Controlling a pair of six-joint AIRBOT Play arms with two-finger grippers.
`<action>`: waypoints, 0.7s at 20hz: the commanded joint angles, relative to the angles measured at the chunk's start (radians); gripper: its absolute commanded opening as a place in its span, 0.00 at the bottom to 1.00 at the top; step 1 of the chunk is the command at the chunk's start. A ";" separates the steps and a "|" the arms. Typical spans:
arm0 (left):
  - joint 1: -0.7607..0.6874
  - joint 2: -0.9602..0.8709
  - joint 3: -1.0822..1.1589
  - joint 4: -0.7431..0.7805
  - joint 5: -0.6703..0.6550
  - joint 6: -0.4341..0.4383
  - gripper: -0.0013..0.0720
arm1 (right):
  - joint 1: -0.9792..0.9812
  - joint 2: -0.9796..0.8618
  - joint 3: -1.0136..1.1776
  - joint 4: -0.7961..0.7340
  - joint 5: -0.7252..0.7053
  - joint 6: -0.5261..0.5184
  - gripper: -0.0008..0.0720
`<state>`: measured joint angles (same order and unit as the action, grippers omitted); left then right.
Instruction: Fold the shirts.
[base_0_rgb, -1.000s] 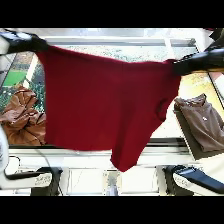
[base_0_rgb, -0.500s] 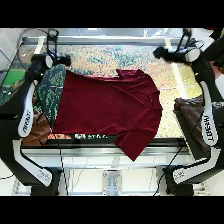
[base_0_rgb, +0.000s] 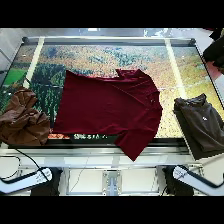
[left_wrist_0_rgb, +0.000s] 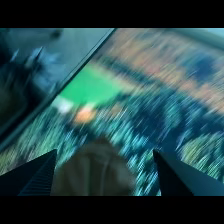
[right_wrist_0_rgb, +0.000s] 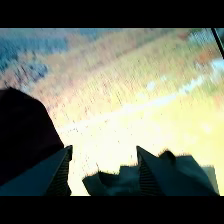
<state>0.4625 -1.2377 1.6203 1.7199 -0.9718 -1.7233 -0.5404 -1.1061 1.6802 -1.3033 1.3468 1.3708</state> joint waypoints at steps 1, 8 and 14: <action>0.180 0.227 -0.404 -0.036 -0.148 -0.124 0.95 | -0.232 0.320 -0.561 0.146 -0.009 -0.049 0.62; 0.187 0.620 -1.246 -0.797 0.018 -0.125 0.95 | -0.340 0.520 -1.440 0.610 -0.152 -0.077 0.64; 0.187 0.613 -1.483 -0.958 0.103 -0.124 0.95 | -0.197 0.333 -1.449 0.610 -0.170 -0.144 0.63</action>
<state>0.6472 -0.6338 0.2527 0.8963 -0.9112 -1.8500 -0.7933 -0.7017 0.2676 -0.7330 1.1854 1.2617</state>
